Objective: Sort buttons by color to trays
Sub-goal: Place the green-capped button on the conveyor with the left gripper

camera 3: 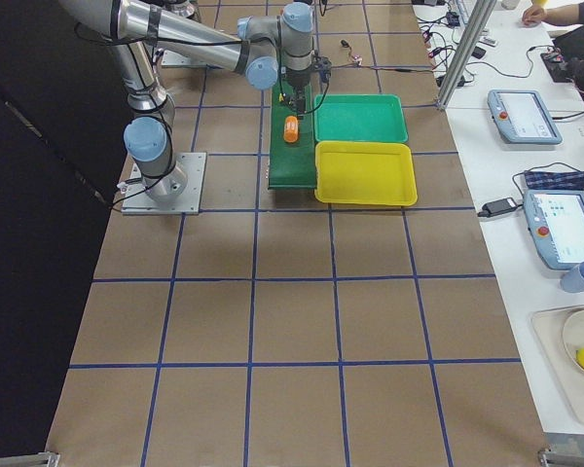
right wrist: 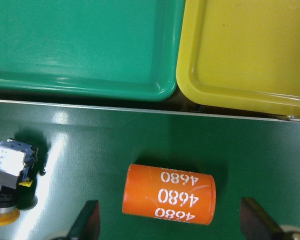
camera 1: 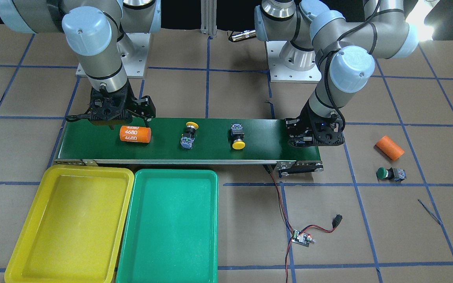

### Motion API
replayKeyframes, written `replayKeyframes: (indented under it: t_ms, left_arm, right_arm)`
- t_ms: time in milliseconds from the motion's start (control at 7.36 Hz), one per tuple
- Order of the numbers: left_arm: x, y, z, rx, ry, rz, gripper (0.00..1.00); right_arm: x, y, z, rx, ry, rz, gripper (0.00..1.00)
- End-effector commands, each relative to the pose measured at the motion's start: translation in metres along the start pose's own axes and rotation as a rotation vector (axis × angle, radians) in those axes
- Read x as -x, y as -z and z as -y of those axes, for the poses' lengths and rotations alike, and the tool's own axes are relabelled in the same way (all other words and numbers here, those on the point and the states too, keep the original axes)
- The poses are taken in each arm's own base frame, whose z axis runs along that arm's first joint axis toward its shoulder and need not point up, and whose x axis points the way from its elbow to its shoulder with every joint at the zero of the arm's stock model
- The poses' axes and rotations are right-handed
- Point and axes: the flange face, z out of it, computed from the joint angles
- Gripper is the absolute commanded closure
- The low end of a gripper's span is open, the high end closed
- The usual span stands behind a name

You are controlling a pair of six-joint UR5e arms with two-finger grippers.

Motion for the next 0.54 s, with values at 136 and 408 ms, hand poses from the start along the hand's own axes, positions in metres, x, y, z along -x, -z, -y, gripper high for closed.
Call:
replayKeyframes:
  t_ms: [136,408]
  left_arm:
    - [-0.012,-0.022,0.001,0.012,0.011,-0.043,0.27]
    - [-0.016,-0.029,-0.005,0.011,0.019,-0.039,0.00]
  right_arm:
    - [0.000,-0.002,0.001,0.003,0.012,0.000,0.00]
    - [-0.001,-0.003,0.001,0.005,0.012,0.002,0.00]
